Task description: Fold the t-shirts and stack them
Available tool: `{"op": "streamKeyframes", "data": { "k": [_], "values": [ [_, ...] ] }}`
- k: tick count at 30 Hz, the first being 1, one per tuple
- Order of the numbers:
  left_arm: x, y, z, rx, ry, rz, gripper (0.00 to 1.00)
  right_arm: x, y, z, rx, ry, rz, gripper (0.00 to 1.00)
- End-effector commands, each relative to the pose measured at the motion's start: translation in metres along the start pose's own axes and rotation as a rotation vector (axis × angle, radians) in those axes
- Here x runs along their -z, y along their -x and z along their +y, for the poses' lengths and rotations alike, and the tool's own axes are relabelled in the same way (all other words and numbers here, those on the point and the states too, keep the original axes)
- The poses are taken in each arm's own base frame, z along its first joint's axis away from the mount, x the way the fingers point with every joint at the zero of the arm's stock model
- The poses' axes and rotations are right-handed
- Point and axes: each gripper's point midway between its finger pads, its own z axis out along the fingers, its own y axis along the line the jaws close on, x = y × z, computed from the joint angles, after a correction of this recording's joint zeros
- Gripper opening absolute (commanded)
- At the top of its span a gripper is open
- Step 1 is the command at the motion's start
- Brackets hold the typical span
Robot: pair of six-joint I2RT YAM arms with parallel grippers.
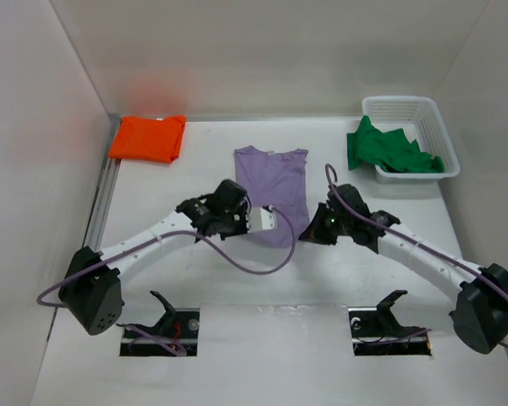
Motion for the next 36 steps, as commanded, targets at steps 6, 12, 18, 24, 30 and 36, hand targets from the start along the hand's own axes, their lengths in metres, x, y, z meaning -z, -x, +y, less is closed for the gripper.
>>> {"op": "streamKeyframes", "data": {
  "k": [6,12,18,24,30,36],
  "values": [
    [0.029,0.016,0.099,0.149,0.064,-0.084,0.0,0.024,0.099,0.041,0.128,0.005,-0.105,0.0],
    [0.023,0.015,0.186,0.218,0.165,-0.106,0.0,0.012,0.173,0.069,0.15,0.017,-0.14,0.0],
    [0.01,0.015,0.261,0.269,0.251,-0.134,0.01,-0.014,0.22,0.073,0.123,0.018,-0.132,0.0],
    [-0.009,0.019,0.297,0.267,0.288,-0.162,0.03,-0.03,0.256,0.062,0.08,0.009,-0.155,0.0],
    [-0.027,0.026,0.327,0.252,0.344,-0.201,0.04,-0.034,0.287,0.055,0.046,0.01,-0.199,0.0],
    [-0.056,0.02,0.346,0.246,0.374,-0.204,0.06,-0.058,0.31,0.047,0.009,0.02,-0.194,0.0]
  ]
}}
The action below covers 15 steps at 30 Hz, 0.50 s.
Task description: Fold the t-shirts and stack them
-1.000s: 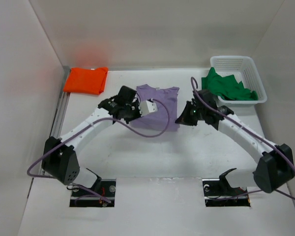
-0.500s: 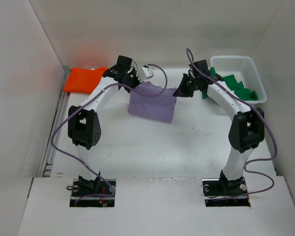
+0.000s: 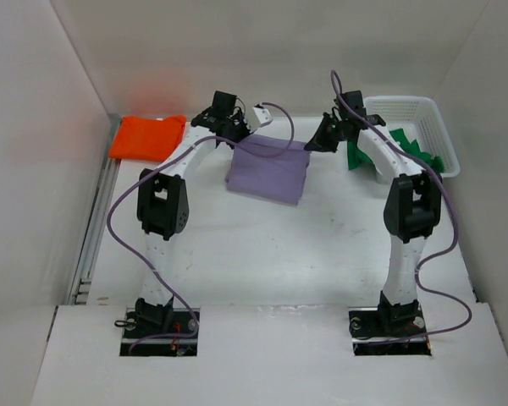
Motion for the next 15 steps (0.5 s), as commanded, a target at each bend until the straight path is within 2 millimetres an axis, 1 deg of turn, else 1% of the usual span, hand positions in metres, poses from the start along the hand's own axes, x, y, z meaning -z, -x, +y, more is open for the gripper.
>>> {"op": "streamKeyframes", "data": {
  "k": [1,2,4,8,9,11,12,14,15],
  "values": [
    [-0.006,0.019,0.035,-0.032,0.098,-0.077,0.07,-0.011,0.023,-0.001,-0.018,0.014,-0.033,0.0],
    [-0.011,0.017,0.038,-0.032,0.109,-0.077,0.08,-0.016,0.026,-0.004,-0.025,0.009,-0.039,0.01],
    [-0.023,0.013,0.044,-0.033,0.132,-0.078,0.1,-0.025,0.037,-0.009,-0.044,0.008,-0.065,0.06],
    [-0.047,-0.001,0.058,-0.03,0.191,-0.068,0.14,-0.047,0.063,-0.004,-0.059,0.049,-0.127,0.19],
    [-0.053,-0.007,0.061,-0.026,0.206,-0.059,0.16,-0.054,0.07,-0.003,-0.058,0.055,-0.141,0.24],
    [-0.061,-0.018,0.068,-0.018,0.239,-0.037,0.24,-0.063,0.082,-0.001,-0.037,0.066,-0.169,0.29],
    [-0.065,-0.023,0.071,-0.012,0.26,-0.024,0.3,-0.064,0.087,0.0,-0.025,0.067,-0.187,0.32],
    [-0.062,-0.031,0.085,0.004,0.323,0.0,0.43,-0.063,0.095,0.0,0.015,0.059,-0.22,0.36],
    [-0.058,-0.035,0.093,0.016,0.357,0.013,0.48,-0.058,0.099,0.0,0.043,0.048,-0.242,0.37]
  ]
}}
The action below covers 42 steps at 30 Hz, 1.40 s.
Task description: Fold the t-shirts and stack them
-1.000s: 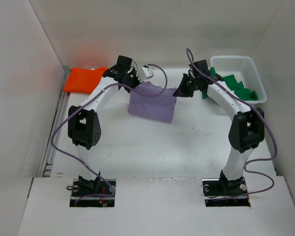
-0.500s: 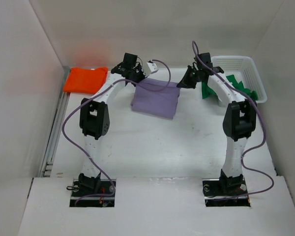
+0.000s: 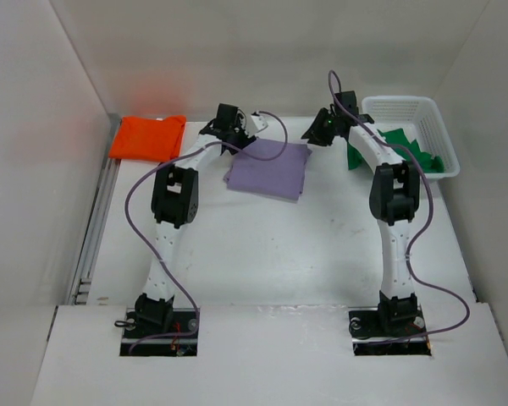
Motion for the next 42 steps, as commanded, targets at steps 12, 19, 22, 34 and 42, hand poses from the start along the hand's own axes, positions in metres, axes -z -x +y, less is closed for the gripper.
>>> {"op": "streamKeyframes", "data": {
  "k": [12,19,22,34,42],
  "values": [
    [0.137,0.045,0.065,0.353,0.173,-0.132,0.64,0.119,-0.01,0.027,0.346,-0.123,-0.233,0.35],
    [0.166,0.045,-0.033,0.721,-0.27,-0.102,0.64,0.179,-0.075,0.016,0.402,-0.158,-0.235,0.5],
    [0.148,0.032,-0.06,0.828,-0.369,-0.036,0.63,0.183,-0.09,0.005,0.379,-0.156,-0.214,0.52],
    [0.095,-0.01,-0.109,0.951,-0.455,0.129,0.63,0.153,-0.104,-0.019,0.3,-0.129,-0.105,0.52],
    [0.07,-0.037,-0.097,0.973,-0.357,0.19,0.61,0.148,-0.094,-0.024,0.244,-0.13,-0.146,0.53]
  ]
}}
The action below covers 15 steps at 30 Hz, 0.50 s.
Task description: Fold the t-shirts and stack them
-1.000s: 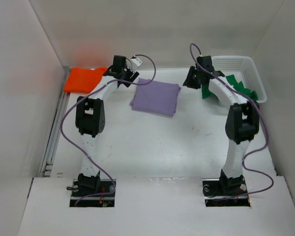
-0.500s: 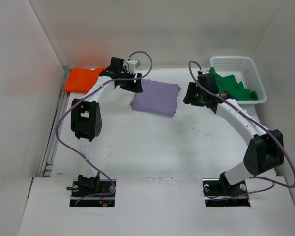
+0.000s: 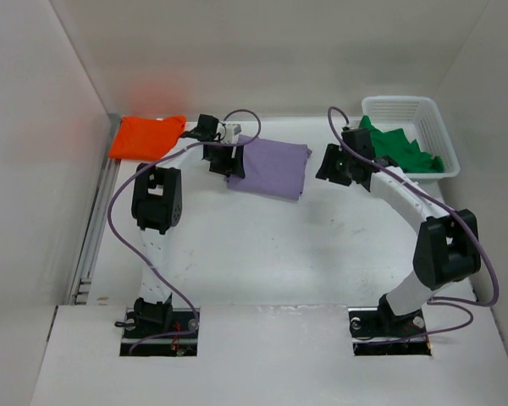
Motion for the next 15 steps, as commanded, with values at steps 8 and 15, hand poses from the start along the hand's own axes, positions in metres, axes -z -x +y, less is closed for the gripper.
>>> {"op": "streamKeyframes", "data": {
  "k": [8,15],
  "values": [
    [-0.008,0.048,0.041,-0.054,0.162,-0.093,0.61,-0.005,0.042,0.016,-0.092,0.044,-0.094,0.53],
    [0.019,0.058,0.003,-0.198,0.057,-0.116,0.6,-0.002,0.048,0.015,-0.093,0.024,-0.085,0.53]
  ]
}}
